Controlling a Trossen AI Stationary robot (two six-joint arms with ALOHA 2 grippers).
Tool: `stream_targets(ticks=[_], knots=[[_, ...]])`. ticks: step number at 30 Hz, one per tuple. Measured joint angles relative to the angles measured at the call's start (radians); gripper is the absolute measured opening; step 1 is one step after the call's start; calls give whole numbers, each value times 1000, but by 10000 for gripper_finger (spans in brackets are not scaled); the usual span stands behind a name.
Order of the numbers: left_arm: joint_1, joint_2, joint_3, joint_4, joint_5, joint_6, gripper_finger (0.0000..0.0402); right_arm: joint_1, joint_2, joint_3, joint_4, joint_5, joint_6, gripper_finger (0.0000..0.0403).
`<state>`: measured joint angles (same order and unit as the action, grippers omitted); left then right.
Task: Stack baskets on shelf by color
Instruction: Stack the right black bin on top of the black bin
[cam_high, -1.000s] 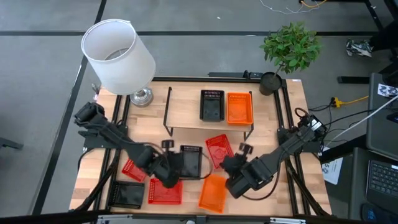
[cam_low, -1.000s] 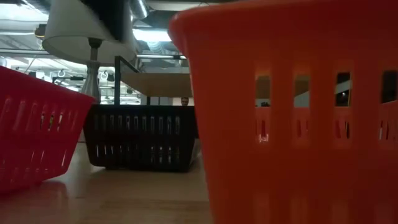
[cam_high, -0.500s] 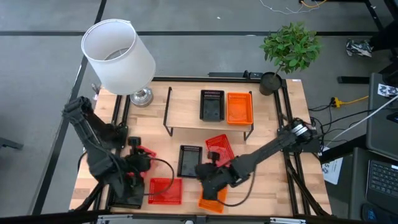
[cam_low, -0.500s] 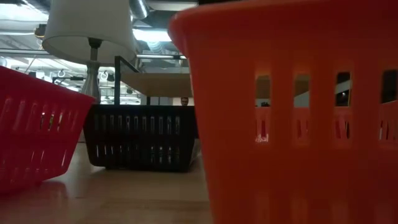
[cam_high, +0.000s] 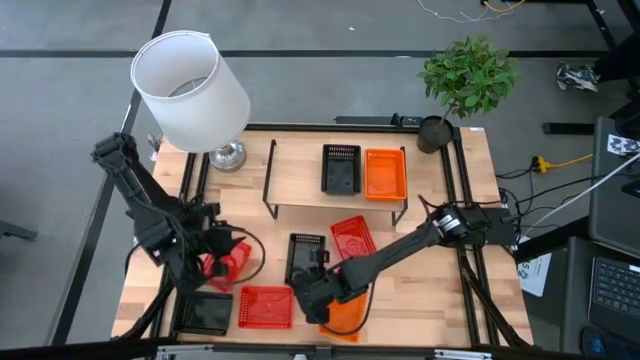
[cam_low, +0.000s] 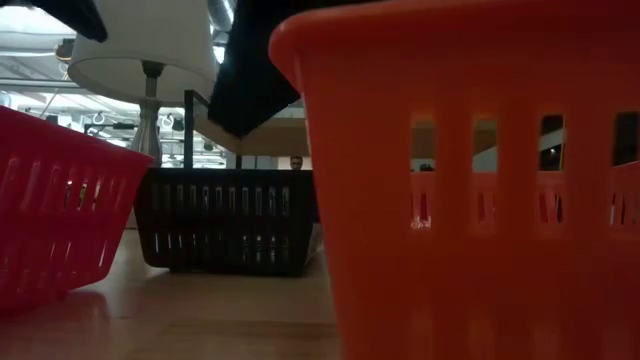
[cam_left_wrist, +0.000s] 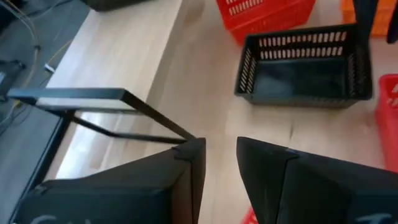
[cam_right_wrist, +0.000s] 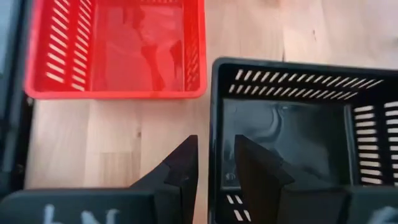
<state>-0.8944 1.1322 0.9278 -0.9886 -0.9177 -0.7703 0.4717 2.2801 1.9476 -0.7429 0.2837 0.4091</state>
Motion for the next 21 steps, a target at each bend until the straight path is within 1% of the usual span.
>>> stream_targets(ticks=[3,6,11,15,21], knots=[[52,-56,-53,135,26,153,84,0,16,0,-2,1,4,104],[113,-98,-96,230,84,282,84,-1,25,0,-8,1,6,104],[190,-142,-138,340,169,408,84,0,33,0,-10,1,10,104],[213,-166,-163,360,222,429,84,0,36,-10,-31,-6,32,104],[219,-166,-229,361,279,336,84,0,36,-64,-32,-28,81,104]])
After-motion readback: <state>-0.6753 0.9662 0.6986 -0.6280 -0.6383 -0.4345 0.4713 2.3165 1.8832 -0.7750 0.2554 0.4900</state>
